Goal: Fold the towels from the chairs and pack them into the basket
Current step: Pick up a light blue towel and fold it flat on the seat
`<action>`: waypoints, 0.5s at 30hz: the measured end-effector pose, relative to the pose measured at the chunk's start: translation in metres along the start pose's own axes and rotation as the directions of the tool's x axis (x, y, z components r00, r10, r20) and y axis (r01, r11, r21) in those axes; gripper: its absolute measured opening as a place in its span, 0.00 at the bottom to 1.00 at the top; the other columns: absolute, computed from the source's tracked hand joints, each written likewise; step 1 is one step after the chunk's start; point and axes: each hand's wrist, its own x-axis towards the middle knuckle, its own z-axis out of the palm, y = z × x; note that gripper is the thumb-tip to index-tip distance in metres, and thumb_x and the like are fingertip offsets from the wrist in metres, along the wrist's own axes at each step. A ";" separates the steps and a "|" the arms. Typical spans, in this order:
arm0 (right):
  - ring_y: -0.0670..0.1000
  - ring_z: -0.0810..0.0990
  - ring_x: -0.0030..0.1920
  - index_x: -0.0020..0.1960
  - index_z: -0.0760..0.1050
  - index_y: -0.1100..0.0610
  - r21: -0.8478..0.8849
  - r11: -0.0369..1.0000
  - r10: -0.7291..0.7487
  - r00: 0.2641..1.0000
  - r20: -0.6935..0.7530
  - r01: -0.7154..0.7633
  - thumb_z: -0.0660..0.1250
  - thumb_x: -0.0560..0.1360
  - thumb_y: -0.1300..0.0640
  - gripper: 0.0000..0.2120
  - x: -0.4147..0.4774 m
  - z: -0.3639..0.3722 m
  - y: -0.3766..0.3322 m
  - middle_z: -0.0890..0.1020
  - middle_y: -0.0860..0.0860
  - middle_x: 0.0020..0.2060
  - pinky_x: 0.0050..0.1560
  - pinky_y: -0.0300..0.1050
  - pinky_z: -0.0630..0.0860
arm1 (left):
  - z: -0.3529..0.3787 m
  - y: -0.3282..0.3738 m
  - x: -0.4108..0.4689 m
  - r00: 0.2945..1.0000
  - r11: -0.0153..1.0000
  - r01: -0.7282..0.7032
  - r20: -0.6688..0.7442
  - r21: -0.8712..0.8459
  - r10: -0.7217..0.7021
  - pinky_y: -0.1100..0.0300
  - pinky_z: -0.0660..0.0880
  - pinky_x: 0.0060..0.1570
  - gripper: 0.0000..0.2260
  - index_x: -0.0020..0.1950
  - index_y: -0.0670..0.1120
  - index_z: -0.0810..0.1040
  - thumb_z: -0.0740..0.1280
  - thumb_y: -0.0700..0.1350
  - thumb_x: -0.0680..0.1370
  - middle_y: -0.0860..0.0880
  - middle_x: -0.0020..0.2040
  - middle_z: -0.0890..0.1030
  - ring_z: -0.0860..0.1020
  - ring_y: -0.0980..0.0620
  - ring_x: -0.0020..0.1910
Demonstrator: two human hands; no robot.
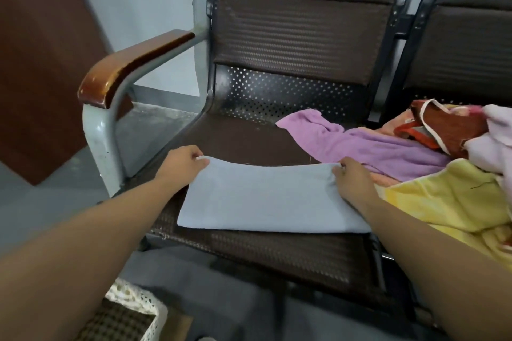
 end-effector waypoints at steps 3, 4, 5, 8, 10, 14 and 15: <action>0.60 0.77 0.49 0.57 0.75 0.64 0.014 0.999 -0.033 0.998 -0.053 0.033 0.60 0.81 0.61 0.09 -0.002 -0.002 -0.002 0.81 0.62 0.51 0.48 0.49 0.67 | 0.002 0.009 -0.001 0.999 0.998 0.039 -0.012 -0.048 -0.040 0.57 0.69 0.37 0.07 0.51 0.47 0.76 0.66 0.50 0.81 0.47 0.47 0.80 0.76 0.52 0.41; 0.60 0.77 0.51 0.61 0.74 0.63 -0.021 0.999 -0.036 0.998 -0.048 0.036 0.61 0.80 0.62 0.11 -0.003 -0.002 -0.003 0.80 0.63 0.53 0.51 0.50 0.69 | 0.003 0.011 -0.001 0.998 0.996 0.063 0.004 -0.059 -0.063 0.55 0.72 0.42 0.11 0.56 0.45 0.76 0.66 0.52 0.80 0.45 0.52 0.79 0.77 0.48 0.47; 0.61 0.76 0.55 0.65 0.71 0.63 -0.095 0.995 -0.042 0.998 -0.039 0.039 0.62 0.79 0.62 0.15 -0.007 -0.003 -0.007 0.78 0.63 0.57 0.55 0.51 0.70 | 0.003 0.012 -0.001 0.996 0.995 0.088 0.026 -0.052 -0.087 0.52 0.74 0.50 0.18 0.62 0.42 0.73 0.68 0.53 0.79 0.43 0.58 0.77 0.77 0.44 0.54; 0.61 0.71 0.64 0.72 0.65 0.59 -0.324 0.933 -0.161 0.987 0.010 0.155 0.62 0.79 0.58 0.23 -0.030 -0.006 -0.032 0.72 0.61 0.66 0.65 0.54 0.68 | -0.003 0.016 -0.009 0.984 0.988 0.154 0.088 0.034 -0.156 0.46 0.74 0.57 0.28 0.66 0.38 0.67 0.70 0.54 0.76 0.39 0.64 0.73 0.74 0.38 0.61; 0.57 0.68 0.70 0.76 0.63 0.55 -0.312 0.894 -0.283 0.946 0.158 0.320 0.60 0.82 0.51 0.24 -0.054 -0.005 -0.057 0.68 0.56 0.72 0.70 0.52 0.64 | -0.008 0.018 -0.019 0.963 0.973 0.228 0.139 0.032 -0.230 0.50 0.73 0.51 0.26 0.66 0.36 0.67 0.70 0.51 0.76 0.38 0.63 0.74 0.75 0.39 0.60; 0.55 0.58 0.78 0.80 0.58 0.51 -0.161 0.882 -0.340 0.834 0.436 0.443 0.56 0.83 0.42 0.28 -0.101 0.019 -0.090 0.59 0.54 0.79 0.78 0.50 0.55 | -0.009 0.014 -0.042 0.926 0.956 0.275 0.238 0.100 -0.292 0.54 0.72 0.46 0.16 0.51 0.40 0.75 0.71 0.52 0.76 0.42 0.55 0.79 0.78 0.41 0.54; 0.54 0.55 0.79 0.80 0.57 0.50 -0.142 0.881 -0.342 0.814 0.471 0.452 0.55 0.83 0.41 0.28 -0.109 0.027 -0.093 0.56 0.53 0.80 0.79 0.51 0.52 | -0.009 0.014 -0.048 0.924 0.957 0.275 0.249 0.092 -0.289 0.55 0.72 0.46 0.14 0.45 0.42 0.74 0.71 0.53 0.76 0.44 0.52 0.78 0.77 0.42 0.52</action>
